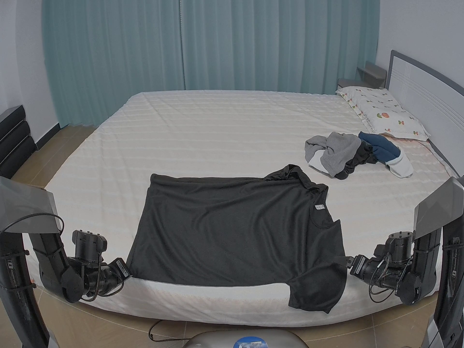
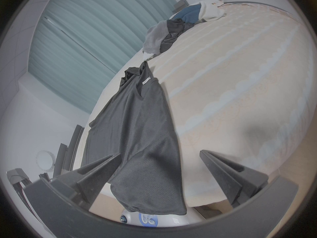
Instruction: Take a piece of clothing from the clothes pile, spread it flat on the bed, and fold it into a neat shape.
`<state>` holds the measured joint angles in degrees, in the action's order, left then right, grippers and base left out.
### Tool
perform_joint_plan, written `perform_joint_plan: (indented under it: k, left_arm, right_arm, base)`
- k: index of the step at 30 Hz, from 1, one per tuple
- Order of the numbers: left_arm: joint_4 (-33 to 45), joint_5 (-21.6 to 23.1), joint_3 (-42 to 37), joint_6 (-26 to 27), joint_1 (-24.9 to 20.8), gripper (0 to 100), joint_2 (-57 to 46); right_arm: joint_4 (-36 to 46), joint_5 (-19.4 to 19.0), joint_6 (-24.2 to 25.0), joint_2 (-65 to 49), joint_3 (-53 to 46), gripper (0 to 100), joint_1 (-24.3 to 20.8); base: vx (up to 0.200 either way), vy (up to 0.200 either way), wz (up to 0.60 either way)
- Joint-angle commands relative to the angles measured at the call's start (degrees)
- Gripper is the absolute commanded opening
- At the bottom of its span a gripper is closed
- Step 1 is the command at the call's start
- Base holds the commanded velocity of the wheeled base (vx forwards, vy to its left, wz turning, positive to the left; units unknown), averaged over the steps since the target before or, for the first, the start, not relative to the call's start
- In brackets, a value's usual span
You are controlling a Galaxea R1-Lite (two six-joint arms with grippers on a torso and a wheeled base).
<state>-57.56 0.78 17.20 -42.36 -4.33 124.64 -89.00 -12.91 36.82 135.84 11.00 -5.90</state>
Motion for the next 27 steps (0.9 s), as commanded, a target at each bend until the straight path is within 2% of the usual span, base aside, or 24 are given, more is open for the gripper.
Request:
perform_joint_plan:
  k: [1, 6, 7, 14, 21, 27]
  left_arm:
    - [0.0, 0.0, -0.2, 0.0, 0.0, 0, 0.2]
    - [0.0, 0.0, -0.1, 0.1, 0.2, 0, 0.3]
    - [0.1, 0.0, -0.1, 0.1, 0.2, 0, 0.3]
    - [0.1, -0.1, -0.1, 0.1, 0.4, 0, 0.3]
    - [0.2, -0.1, -0.2, 0.3, 0.7, 0, -0.2]
    - [0.2, -0.2, -1.5, 3.4, 1.6, 0, -0.4]
  right_arm:
    - [-0.5, 0.2, -0.8, 1.7, 0.4, 100, -1.7]
    - [-0.5, 0.6, -4.5, 4.1, 1.0, 100, -2.7]
    - [-0.5, 0.6, -5.0, 4.3, 1.0, 0, -2.7]
    - [-0.5, 2.1, -9.7, 4.0, -1.0, 0, -1.9]
    - [-0.5, 2.0, -9.7, 2.1, -4.6, 0, -1.4]
    - [-0.5, 1.9, -9.7, -0.8, -8.4, 0, -1.6]
  base:
    - [0.0, 0.0, 0.0]
    - [0.0, 0.0, 0.0]
    - [0.0, 0.0, 0.0]
    - [0.0, 0.0, 0.0]
    - [0.0, 0.0, 0.0]
    - [0.0, 0.0, 0.0]
